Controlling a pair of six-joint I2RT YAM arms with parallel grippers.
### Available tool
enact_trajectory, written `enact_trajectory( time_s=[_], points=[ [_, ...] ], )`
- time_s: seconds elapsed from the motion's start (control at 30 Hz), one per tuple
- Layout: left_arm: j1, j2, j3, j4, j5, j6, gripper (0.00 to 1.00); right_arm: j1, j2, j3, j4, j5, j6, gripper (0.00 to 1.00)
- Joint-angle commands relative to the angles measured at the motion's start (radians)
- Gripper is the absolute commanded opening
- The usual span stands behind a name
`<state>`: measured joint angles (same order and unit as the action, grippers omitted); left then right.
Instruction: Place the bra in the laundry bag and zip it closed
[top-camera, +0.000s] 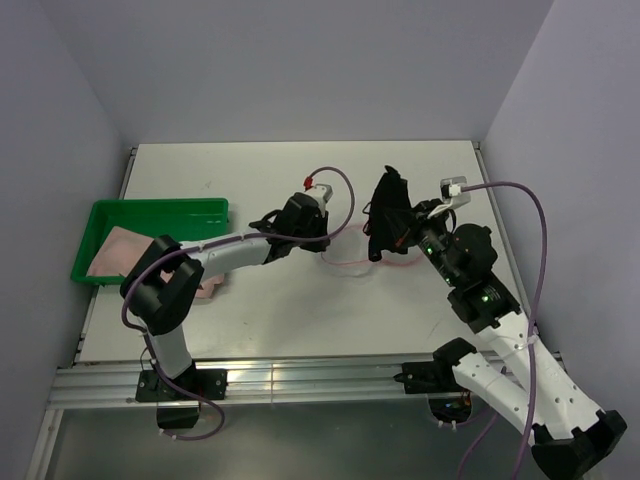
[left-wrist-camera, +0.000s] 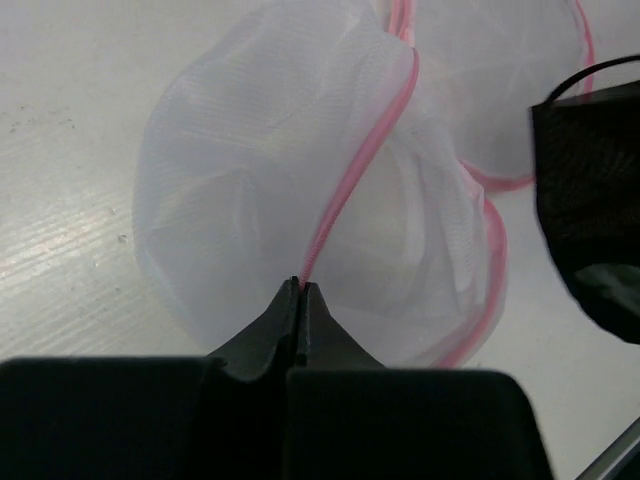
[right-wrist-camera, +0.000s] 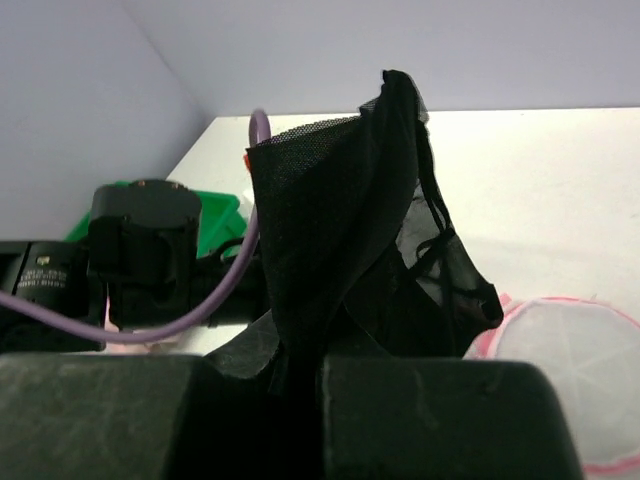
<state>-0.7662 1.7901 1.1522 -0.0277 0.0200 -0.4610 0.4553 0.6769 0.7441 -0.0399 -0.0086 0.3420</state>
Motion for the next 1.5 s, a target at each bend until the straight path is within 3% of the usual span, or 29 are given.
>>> enact_trajectory(
  time_s=[0.0,0.5,0.77,1.03,1.47],
  points=[
    [0.007,-0.030,0.026,0.074,-0.011,-0.005,0.00,-0.007,0.004,-0.044,0.093,-0.066,0.012,0.00],
    [0.053,-0.175,-0.118,0.276,0.182,-0.174,0.00,-0.009,0.127,-0.124,0.261,-0.300,-0.017,0.00],
    [0.070,-0.176,-0.149,0.362,0.230,-0.242,0.00,-0.007,0.243,-0.282,0.422,-0.357,0.137,0.00],
    [0.080,-0.198,-0.161,0.374,0.244,-0.245,0.00,-0.001,0.389,-0.296,0.426,-0.329,0.196,0.00],
    [0.073,-0.190,-0.144,0.440,0.396,-0.231,0.00,0.023,0.618,-0.138,0.288,-0.430,0.140,0.00]
  ],
)
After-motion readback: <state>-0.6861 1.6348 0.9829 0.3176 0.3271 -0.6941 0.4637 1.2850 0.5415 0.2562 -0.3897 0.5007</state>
